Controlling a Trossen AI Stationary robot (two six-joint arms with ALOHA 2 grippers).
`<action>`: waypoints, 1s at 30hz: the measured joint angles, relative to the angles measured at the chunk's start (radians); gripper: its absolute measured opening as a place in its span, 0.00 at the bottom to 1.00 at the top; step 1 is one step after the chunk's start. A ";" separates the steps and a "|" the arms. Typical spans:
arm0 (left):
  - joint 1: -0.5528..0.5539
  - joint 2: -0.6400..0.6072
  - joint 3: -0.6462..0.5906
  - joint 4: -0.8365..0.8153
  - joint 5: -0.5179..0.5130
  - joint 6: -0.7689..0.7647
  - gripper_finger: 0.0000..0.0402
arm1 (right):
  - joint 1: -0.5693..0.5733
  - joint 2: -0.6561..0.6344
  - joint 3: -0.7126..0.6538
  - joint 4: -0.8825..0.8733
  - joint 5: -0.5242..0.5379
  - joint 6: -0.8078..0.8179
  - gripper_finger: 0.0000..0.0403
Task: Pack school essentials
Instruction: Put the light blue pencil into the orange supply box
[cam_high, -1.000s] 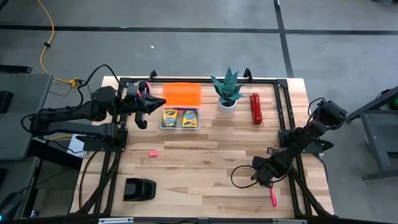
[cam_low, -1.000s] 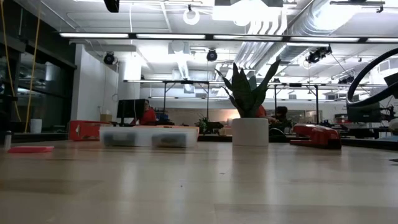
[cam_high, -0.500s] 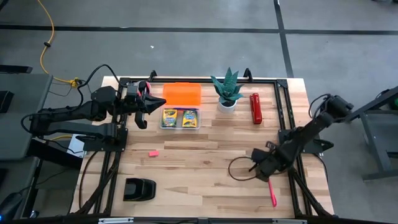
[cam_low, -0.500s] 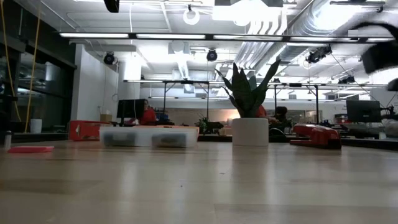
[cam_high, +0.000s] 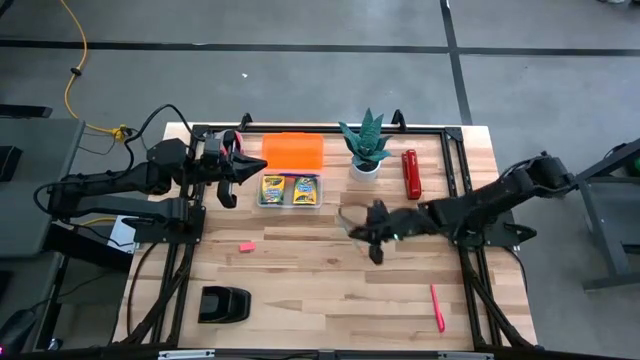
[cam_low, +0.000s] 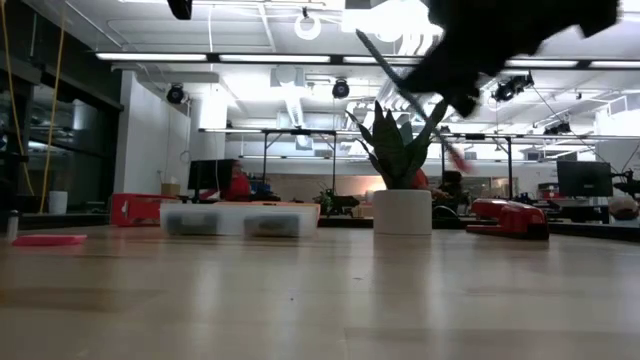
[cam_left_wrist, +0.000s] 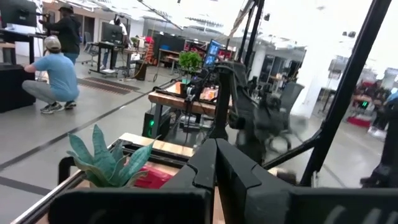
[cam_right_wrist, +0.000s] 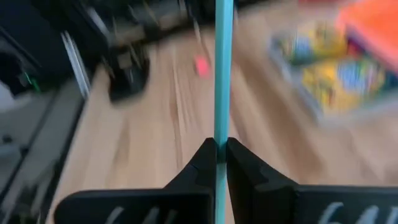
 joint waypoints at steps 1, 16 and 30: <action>0.000 0.000 0.000 -0.006 0.000 0.014 0.00 | -0.027 0.001 0.000 0.054 -0.017 -0.030 0.00; 0.002 0.000 0.000 -0.067 0.045 0.003 0.00 | -0.247 -0.008 0.234 0.205 -0.259 -0.318 0.00; 0.001 0.003 0.000 -0.066 0.038 -0.044 0.00 | -0.288 -0.009 0.305 0.181 -0.308 -0.337 0.00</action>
